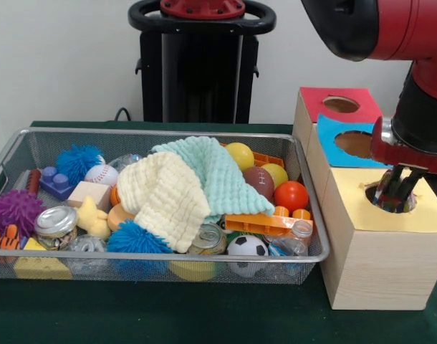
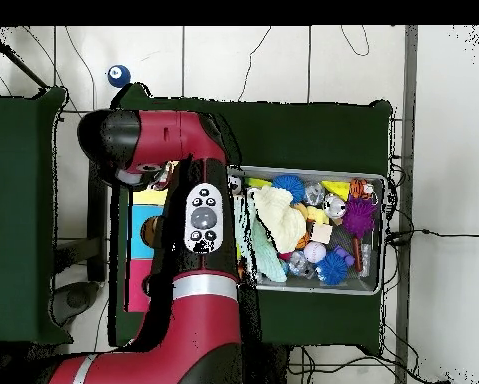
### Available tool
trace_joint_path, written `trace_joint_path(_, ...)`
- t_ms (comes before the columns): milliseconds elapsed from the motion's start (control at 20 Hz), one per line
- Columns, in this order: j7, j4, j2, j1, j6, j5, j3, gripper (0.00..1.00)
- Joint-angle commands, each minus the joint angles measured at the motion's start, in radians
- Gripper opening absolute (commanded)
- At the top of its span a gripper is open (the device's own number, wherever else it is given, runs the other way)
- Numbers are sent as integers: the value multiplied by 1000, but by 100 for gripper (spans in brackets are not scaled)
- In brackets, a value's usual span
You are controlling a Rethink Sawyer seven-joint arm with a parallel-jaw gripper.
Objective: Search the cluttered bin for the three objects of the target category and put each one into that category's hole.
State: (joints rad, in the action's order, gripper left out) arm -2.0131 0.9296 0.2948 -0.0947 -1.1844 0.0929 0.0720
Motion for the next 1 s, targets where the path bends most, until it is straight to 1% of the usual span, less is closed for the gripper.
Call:
trace_joint_path(50, -77, -20, 32, 19, -154, 34, -82, 0)
trace_joint_path(150, -77, -38, 28, 21, -178, 27, -78, 0)
trace_joint_path(300, -61, -32, 17, 27, -180, 15, -74, 0)
trace_joint_path(400, -48, -25, -5, 30, -160, 2, -73, 0)
trace_joint_path(500, -39, -6, -23, 34, -101, -6, -75, 0)
trace_joint_path(650, -41, 19, -22, 32, -55, -7, -77, 0)
trace_joint_path(1000, -55, 4, -6, 27, -89, 7, -83, 0)
